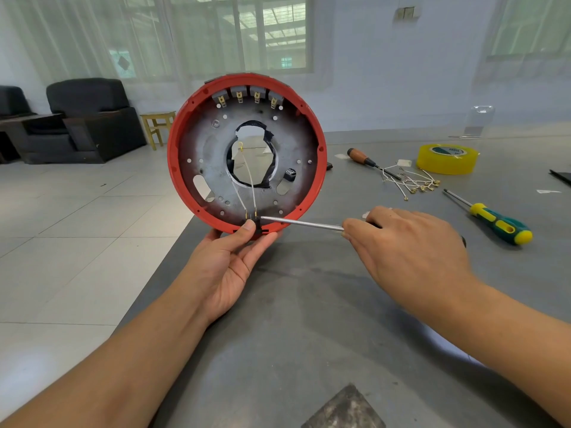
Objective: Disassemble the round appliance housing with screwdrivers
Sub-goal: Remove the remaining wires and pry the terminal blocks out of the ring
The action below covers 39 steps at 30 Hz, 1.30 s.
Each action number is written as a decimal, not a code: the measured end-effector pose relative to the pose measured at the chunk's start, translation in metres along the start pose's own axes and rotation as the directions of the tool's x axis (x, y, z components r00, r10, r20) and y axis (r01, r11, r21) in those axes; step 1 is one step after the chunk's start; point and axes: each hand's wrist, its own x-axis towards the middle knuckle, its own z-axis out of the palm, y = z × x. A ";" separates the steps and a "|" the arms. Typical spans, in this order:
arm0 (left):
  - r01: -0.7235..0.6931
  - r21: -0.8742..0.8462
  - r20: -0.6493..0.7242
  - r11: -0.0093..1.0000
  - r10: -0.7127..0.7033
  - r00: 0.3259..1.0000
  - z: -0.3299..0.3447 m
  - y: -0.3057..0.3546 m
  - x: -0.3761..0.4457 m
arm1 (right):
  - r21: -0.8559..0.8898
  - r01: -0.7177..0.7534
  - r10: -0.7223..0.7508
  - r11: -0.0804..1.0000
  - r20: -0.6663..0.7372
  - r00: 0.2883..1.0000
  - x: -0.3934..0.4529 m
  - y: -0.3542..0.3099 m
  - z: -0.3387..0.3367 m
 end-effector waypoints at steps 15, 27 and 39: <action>-0.031 -0.052 -0.003 0.998 0.031 1.000 0.000 -0.001 0.001 | -0.016 -0.051 0.052 0.999 0.089 0.995 -0.003 -0.016 -0.006; -0.039 -0.066 -0.026 0.997 0.038 0.999 0.001 -0.002 0.002 | 0.063 -0.090 0.084 0.994 0.095 0.992 -0.003 -0.025 -0.002; -0.057 -0.013 -0.026 0.998 0.057 0.998 0.000 -0.003 0.001 | 0.109 -0.079 0.069 0.991 0.096 0.993 -0.002 -0.004 0.004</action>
